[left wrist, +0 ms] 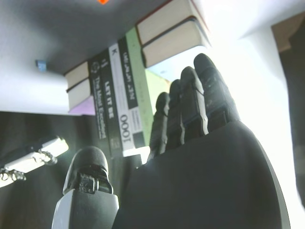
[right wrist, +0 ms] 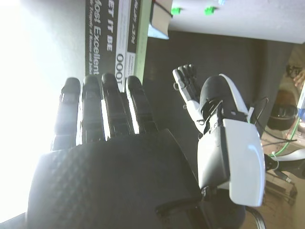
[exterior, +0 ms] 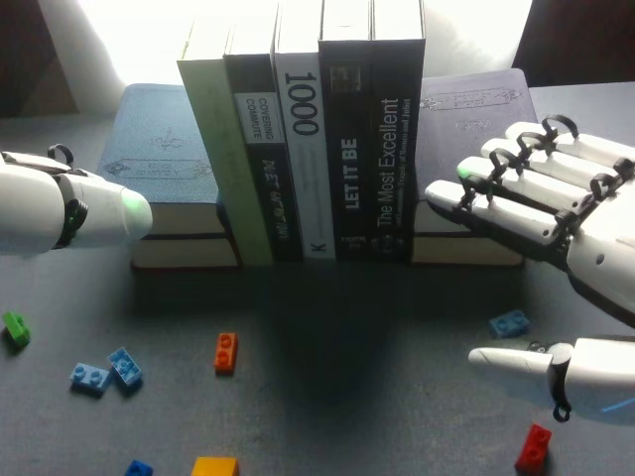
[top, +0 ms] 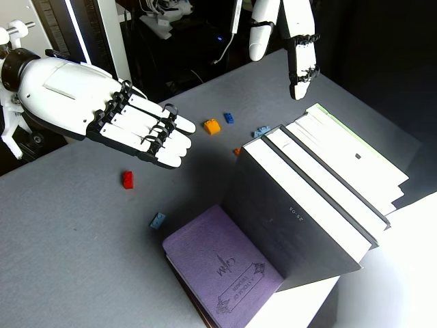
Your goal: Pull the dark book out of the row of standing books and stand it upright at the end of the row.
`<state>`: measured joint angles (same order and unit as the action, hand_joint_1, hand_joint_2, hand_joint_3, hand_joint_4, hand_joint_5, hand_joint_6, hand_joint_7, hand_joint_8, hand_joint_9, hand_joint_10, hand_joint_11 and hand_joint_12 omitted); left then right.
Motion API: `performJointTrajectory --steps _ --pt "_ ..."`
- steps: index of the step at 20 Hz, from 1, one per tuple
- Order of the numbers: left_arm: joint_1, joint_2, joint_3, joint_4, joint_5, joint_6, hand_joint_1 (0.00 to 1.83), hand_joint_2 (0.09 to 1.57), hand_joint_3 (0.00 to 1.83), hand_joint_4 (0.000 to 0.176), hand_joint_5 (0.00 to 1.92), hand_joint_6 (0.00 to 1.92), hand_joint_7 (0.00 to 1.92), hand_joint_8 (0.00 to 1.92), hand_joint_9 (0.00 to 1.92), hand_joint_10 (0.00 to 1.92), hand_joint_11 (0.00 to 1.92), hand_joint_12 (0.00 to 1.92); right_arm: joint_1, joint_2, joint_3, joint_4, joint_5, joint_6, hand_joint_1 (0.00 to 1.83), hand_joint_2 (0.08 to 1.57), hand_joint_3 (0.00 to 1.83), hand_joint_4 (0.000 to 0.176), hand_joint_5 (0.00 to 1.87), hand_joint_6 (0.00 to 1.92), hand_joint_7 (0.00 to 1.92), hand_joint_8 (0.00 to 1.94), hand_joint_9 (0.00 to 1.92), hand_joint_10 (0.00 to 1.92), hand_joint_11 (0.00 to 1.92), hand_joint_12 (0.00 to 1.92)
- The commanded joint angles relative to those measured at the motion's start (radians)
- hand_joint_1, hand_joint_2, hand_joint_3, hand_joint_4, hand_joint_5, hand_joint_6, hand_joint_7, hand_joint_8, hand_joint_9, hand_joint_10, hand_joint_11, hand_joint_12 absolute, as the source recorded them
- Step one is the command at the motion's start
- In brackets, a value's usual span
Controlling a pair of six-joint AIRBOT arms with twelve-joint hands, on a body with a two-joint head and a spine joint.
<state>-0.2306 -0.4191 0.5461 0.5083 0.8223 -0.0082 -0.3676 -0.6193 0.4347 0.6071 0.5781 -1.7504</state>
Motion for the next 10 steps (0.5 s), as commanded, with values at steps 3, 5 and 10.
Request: performJointTrajectory --steps 3,5,10 --pt "-0.010 0.008 0.004 0.038 -0.065 -0.004 0.00 1.20 0.00 0.022 0.12 0.01 0.15 0.01 0.16 0.00 0.03 0.51 0.011 0.005 -0.027 -0.032 0.184 -0.019 0.00 1.14 0.05 0.076 0.08 0.04 0.00 0.00 0.00 0.00 0.00 0.00" --pt "-0.010 0.008 0.003 0.038 -0.065 -0.004 0.00 1.22 0.00 0.024 0.11 0.00 0.14 0.00 0.15 0.00 0.02 0.50 0.032 -0.007 -0.047 -0.032 0.235 -0.089 0.00 1.15 0.05 0.075 0.27 0.12 0.00 0.00 0.00 0.00 0.00 0.00" --pt "-0.015 0.008 0.006 0.050 -0.065 -0.002 0.00 1.22 0.00 0.018 0.13 0.01 0.14 0.00 0.16 0.01 0.04 0.51 0.118 -0.074 -0.047 -0.030 0.281 -0.232 0.00 1.16 0.05 0.050 0.72 0.32 0.03 0.01 0.00 0.00 0.00 0.00"
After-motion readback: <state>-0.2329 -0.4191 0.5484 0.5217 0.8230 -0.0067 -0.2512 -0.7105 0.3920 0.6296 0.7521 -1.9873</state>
